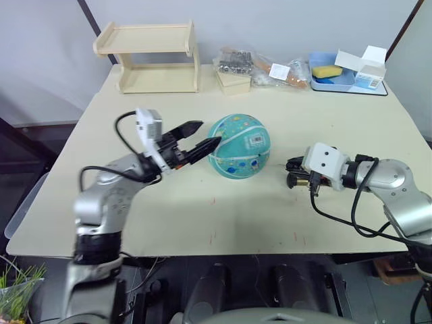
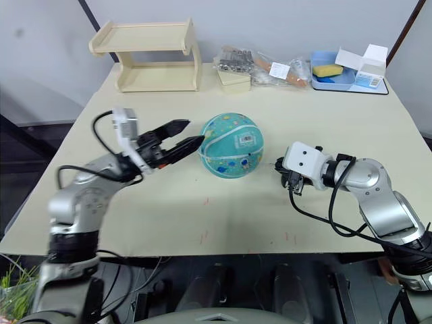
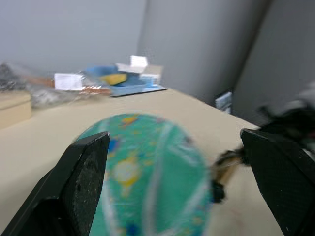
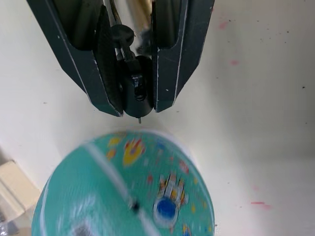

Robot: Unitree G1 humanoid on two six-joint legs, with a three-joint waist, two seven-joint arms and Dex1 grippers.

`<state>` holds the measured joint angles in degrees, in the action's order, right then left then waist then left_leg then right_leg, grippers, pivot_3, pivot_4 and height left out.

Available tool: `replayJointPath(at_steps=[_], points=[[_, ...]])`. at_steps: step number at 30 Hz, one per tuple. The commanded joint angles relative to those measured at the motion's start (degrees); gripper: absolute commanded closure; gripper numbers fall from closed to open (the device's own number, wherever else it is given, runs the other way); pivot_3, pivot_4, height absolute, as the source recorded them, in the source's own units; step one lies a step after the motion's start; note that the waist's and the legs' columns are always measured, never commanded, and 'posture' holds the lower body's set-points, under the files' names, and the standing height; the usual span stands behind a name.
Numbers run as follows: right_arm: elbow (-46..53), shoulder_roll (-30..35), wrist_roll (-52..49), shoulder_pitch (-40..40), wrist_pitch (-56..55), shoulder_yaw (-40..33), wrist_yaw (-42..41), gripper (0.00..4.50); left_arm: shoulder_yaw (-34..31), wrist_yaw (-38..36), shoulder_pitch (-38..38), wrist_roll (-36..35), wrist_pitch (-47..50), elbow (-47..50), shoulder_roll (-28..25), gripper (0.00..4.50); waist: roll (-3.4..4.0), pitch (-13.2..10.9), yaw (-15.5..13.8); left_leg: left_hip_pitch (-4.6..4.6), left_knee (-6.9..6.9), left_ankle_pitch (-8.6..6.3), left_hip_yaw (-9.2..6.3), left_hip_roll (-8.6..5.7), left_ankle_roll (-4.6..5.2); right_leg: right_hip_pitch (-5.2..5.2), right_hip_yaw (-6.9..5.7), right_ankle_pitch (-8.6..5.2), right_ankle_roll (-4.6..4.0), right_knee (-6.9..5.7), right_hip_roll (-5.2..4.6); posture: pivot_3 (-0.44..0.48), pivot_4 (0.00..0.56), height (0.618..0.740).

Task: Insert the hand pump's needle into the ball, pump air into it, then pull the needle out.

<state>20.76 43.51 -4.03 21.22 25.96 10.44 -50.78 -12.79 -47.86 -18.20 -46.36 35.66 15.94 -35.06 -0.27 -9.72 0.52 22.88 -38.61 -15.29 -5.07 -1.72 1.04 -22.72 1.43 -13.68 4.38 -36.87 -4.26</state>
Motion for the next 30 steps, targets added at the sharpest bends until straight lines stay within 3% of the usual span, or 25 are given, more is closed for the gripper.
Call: replayJointPath(at_steps=[1, 6, 14, 15, 19, 22, 30], points=[[-2.8, 0.3, -0.3, 0.1, -3.1, -1.2, -0.8, 4.11, -3.5, -3.4, 6.1, -5.7, 3.2, 8.5, -4.1, 0.00, -0.03, 0.0, 0.1, -0.01, 0.07, 0.00, 0.06, 0.00, 0.00, 0.00, 0.05, 0.00, 0.00, 0.05, -0.01, 0.000, 0.150, 0.740], [-8.7, -1.0, 1.0, 0.1, -7.0, 1.1, -1.2, 4.11, -6.3, -7.7, 16.9, -5.8, 1.7, 12.7, -7.7, 0.00, -0.09, -0.2, 0.1, -0.03, 0.16, 0.00, 0.07, 0.02, 0.00, -0.02, 0.04, -0.02, -0.03, 0.09, -0.01, 0.000, 0.150, 0.740], [-18.8, -2.8, -0.1, -1.0, -13.4, 0.6, -3.4, 4.11, -5.1, -7.5, 24.7, -1.6, -3.6, 14.7, -6.0, 0.00, -0.12, -0.3, -0.1, -0.07, 0.17, 0.00, 0.14, 0.02, 0.00, 0.00, 0.07, -0.16, -0.29, 0.10, -0.04, 0.000, 0.150, 0.740], [-19.2, -2.3, -0.5, -1.6, -14.0, 0.1, -4.1, 3.10, -4.6, -7.6, 25.4, -1.0, -4.3, 14.7, -5.7, 0.00, -0.13, -0.3, -0.1, -0.07, 0.17, 0.00, 0.15, 0.02, 0.00, 0.00, 0.08, -0.16, -0.29, 0.11, -0.05, 0.000, 0.150, 0.740], [-17.0, -0.6, -3.8, -5.1, -15.8, -4.6, -4.7, 1.55, -3.4, -7.8, 27.1, 1.3, -6.8, 12.9, -4.1, 0.00, -0.08, -0.3, -0.3, -0.07, 0.18, 0.00, 0.16, 0.01, 0.01, 0.00, 0.08, -0.16, -0.29, 0.11, -0.06, 0.000, 0.150, 0.740], [-10.2, 0.5, -10.3, -10.5, -13.1, -10.5, -6.1, 0.03, -2.8, -7.9, 28.0, 4.1, -10.0, 10.3, -2.5, 0.00, -0.03, -0.4, -0.1, -0.07, 0.20, 0.00, 0.17, 0.03, 0.01, -0.02, 0.11, -0.16, -0.29, 0.10, -0.04, 0.000, 0.150, 0.740], [-2.7, 1.3, -18.6, -29.1, -13.8, -26.9, -6.4, 0.03, -3.2, -4.0, 31.2, 8.0, -13.4, 8.5, 0.9, 0.00, -0.05, -0.4, -0.8, -0.11, 0.19, -0.01, 0.23, 0.08, 0.02, 0.01, 0.15, -0.18, -0.31, 0.10, -0.04, 0.000, 0.150, 0.740]])
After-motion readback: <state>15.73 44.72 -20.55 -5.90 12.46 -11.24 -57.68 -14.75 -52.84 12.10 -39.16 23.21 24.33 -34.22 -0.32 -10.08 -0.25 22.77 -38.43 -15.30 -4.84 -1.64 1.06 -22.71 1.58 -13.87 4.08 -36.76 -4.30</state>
